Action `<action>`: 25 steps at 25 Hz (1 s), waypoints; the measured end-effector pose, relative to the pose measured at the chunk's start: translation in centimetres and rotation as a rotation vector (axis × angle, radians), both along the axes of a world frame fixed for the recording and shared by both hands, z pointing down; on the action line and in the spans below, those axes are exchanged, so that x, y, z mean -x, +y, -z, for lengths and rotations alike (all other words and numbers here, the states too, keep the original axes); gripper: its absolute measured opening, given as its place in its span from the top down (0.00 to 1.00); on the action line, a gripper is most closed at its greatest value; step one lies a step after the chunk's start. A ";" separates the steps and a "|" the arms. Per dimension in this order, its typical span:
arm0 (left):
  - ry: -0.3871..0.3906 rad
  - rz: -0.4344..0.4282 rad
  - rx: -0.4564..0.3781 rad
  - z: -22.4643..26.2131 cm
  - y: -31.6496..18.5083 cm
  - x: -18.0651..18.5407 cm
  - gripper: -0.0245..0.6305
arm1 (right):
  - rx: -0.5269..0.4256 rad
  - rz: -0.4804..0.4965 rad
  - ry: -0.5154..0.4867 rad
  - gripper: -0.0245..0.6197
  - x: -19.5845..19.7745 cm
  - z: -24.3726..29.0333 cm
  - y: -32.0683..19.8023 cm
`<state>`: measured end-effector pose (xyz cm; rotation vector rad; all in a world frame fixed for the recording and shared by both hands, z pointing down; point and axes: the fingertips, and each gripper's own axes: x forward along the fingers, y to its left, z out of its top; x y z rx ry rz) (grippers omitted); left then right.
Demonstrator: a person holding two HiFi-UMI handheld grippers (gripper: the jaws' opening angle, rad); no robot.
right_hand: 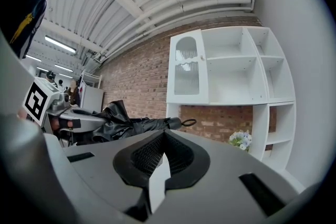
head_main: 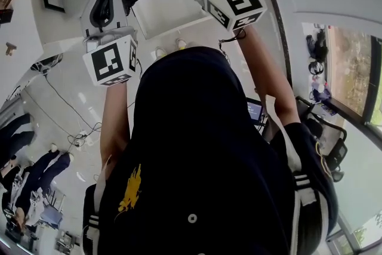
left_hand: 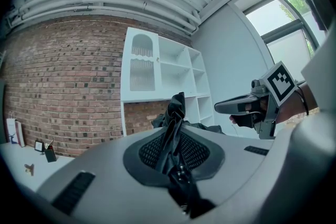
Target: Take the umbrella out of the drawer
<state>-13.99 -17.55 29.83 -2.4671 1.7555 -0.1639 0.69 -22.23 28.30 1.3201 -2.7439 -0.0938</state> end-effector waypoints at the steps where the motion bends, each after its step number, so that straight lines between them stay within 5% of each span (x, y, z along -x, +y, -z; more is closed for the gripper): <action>1: 0.000 0.000 -0.002 -0.1 0.0 -0.1 0.89 | 0.001 0.002 0.001 0.93 0.0 -0.2 0.0; 25: 0.010 -0.009 -0.026 1.2 0.7 -0.3 0.89 | -0.014 -0.015 -0.007 0.93 -0.8 0.8 1.0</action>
